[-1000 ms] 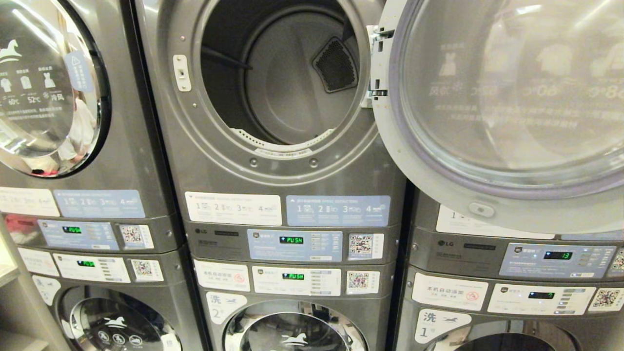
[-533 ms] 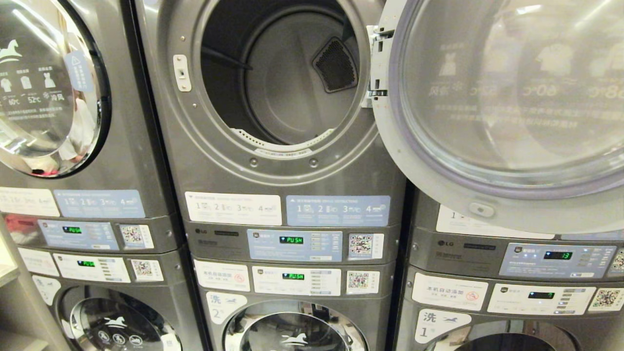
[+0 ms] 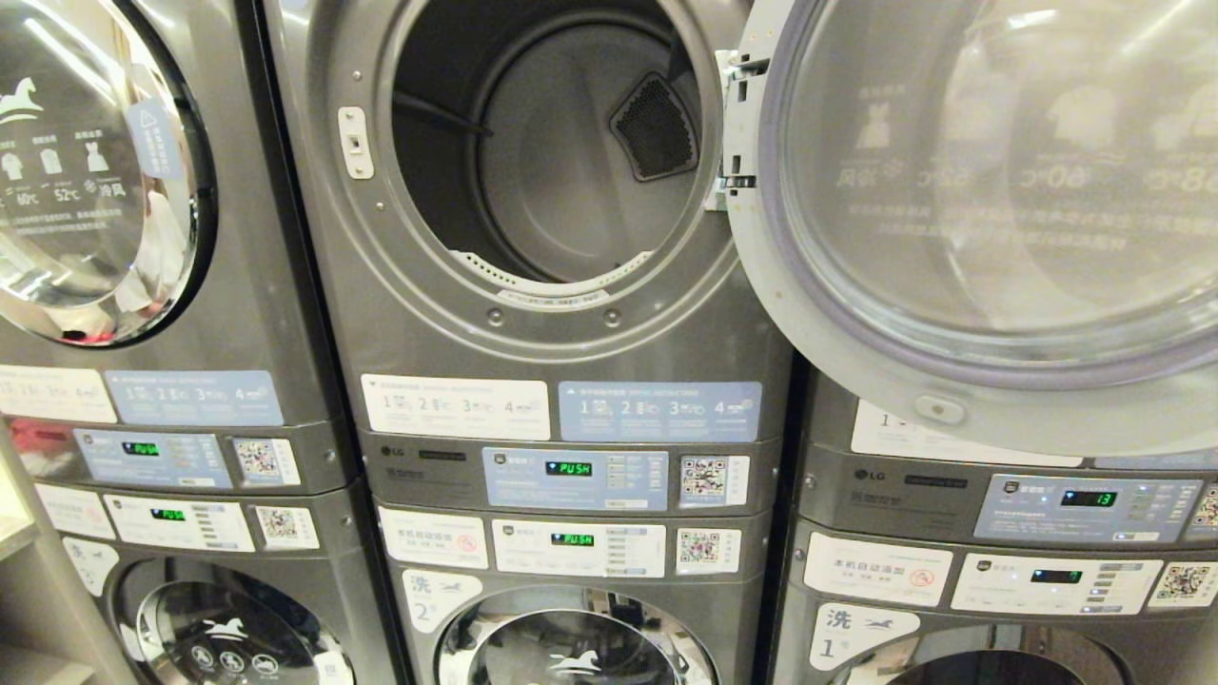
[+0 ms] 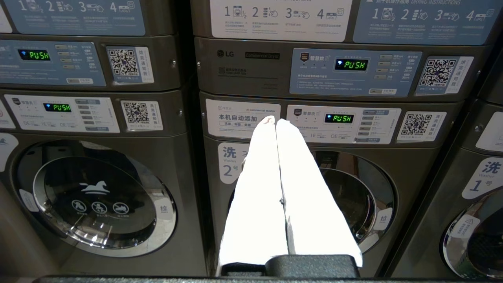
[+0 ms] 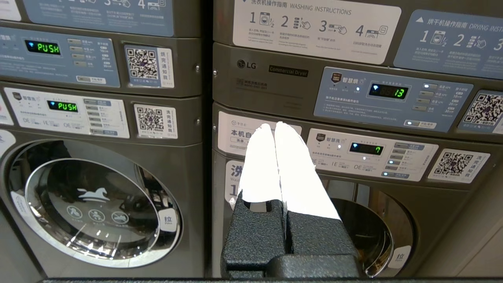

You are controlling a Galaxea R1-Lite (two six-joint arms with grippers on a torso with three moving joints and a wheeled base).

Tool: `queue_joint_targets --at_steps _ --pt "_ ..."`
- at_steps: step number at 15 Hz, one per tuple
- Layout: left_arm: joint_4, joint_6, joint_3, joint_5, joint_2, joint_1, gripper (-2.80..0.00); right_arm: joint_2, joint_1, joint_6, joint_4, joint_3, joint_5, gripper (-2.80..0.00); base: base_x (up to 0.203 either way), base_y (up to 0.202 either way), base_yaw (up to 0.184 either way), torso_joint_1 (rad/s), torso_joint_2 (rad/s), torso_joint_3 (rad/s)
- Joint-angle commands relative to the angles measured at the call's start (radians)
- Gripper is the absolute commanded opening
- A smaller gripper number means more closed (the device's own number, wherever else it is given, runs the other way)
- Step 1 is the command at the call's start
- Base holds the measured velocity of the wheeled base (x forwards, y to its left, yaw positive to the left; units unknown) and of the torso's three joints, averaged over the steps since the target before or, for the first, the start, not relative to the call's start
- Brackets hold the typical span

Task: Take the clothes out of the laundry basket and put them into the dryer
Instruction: Open the dryer

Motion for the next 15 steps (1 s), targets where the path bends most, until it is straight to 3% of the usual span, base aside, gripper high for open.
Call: queue_joint_targets --at_steps 1,15 --pt "0.000 0.000 0.000 0.000 -0.003 0.000 -2.80 -0.002 0.000 0.000 -0.002 0.001 -0.002 -2.80 0.000 0.000 0.000 0.000 0.00 0.000" --pt "0.000 0.000 0.000 0.000 -0.003 0.000 -2.80 -0.007 0.000 0.010 -0.016 0.007 -0.004 -2.80 0.000 0.000 0.000 0.000 0.00 0.000"
